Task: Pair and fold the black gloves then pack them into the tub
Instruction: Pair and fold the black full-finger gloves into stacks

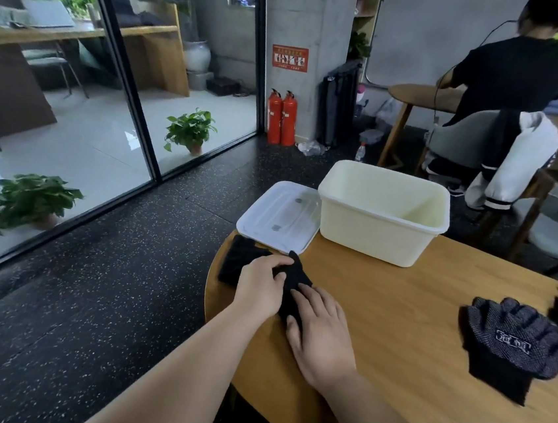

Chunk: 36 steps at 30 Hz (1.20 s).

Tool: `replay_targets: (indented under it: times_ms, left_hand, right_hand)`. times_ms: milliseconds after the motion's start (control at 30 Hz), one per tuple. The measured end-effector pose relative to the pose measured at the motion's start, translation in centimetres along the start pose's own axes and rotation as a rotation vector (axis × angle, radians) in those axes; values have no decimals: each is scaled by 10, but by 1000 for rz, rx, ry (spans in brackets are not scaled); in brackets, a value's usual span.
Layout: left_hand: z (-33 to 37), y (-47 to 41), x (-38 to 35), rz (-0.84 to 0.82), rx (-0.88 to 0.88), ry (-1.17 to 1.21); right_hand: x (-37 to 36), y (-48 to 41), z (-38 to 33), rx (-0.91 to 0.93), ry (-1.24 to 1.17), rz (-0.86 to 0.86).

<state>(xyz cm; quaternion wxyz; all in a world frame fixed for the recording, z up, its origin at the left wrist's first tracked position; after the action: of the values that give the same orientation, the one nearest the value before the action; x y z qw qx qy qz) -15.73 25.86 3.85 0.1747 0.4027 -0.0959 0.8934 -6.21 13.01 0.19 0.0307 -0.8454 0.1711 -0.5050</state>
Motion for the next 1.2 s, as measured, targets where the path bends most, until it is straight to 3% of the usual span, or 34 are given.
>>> replay_targets:
  times_ms: [133, 333, 400, 533, 700, 1200]
  left_hand:
    - [-8, -7, 29, 58, -54, 114]
    - [-43, -29, 68, 191, 26, 249]
    - [-62, -37, 65, 160, 64, 160]
    - [-92, -43, 46, 27, 56, -237]
    - [-99, -41, 39, -29, 9, -498]
    - [-40, -2, 55, 14, -114, -522]
  right_hand:
    - [7, -29, -18, 53, -12, 18]
    - [9, -78, -48, 106, -6, 7]
    - [-2, -88, -55, 96, 36, -106]
    - [-34, -89, -58, 52, 89, -359]
    - [-50, -81, -54, 9, 97, -372]
    - [23, -46, -42, -62, 118, -315]
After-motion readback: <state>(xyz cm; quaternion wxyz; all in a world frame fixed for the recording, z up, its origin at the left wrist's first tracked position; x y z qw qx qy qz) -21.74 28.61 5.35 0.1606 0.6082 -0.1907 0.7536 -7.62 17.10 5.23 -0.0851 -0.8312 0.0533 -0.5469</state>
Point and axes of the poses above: each hand's wrist, its own y-axis away from the middle knuckle, its own x-axis out of the back of the hand, z = x × y, the point moved 6 cm from there along -y, towards the middle knuckle, and after that the axes turned 10 degrees about -y, right-handed, at the moved point
